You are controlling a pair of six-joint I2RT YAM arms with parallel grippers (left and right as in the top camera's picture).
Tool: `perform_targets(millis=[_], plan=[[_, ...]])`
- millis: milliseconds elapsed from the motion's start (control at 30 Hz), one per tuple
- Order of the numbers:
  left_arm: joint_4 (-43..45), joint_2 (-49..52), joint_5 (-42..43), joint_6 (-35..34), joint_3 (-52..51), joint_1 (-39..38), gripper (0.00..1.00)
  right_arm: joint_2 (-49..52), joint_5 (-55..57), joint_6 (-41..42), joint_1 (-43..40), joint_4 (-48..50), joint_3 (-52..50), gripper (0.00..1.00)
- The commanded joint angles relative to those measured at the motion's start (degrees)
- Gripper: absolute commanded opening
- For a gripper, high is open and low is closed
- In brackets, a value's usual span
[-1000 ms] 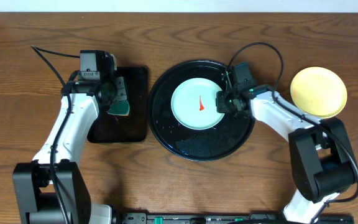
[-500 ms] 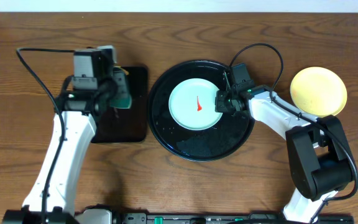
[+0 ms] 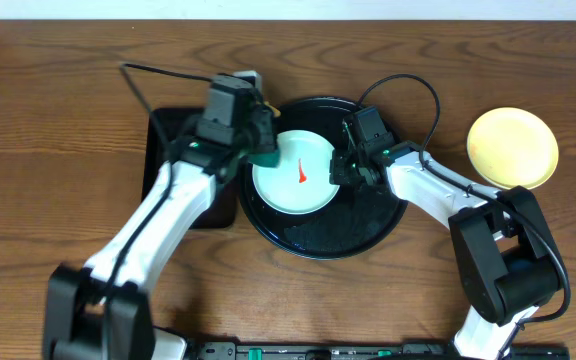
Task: Clean dirty plates on tray and stack at the side
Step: 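Move the sponge over the pale green plate with the left gripper, then scrub the red smear with the sponge while the right gripper holds the plate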
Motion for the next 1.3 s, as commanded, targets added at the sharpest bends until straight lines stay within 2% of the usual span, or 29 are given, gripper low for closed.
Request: perform_targets(millis=[0,167,333,600,900,1100,1267], plan=[[3.41,5.42,3.39,-5.92,-0.11,-2.64,0.07,0.63,-1.38,1.01,0.55,0.17,-0.02,0.01],[5.35,10.95,3.32,-9.05,-0.11,-5.25,0.07,0.63,-1.38,1.01,0.55,0.15,-0.02,0.01],[5.55,14.19,2.97,-9.16,-0.11,-7.50,0.07,0.63,-1.38,1.01,0.55,0.39,-0.02,0.01],[6.82,17.70,-4.57,-9.16,-0.11,-9.16,0.07,0.63,-1.84,1.01,0.55,0.48,-0.02,0.01],[12.66,23.02,-7.56,-9.14,-0.11,-9.07,0.07,0.63,-1.86,1.03,0.55,0.09,-0.02,0.01],[11.13,23.39,-13.33,-9.11,0.42,-8.61,0.07,0.63,-1.84,1.01,0.55,-0.33,-0.02,0.01],[6.27,23.34,-18.40,-9.05,2.45,-8.39,0.07,0.63,-1.81,1.01,0.55,-0.79,-0.02,0.01]])
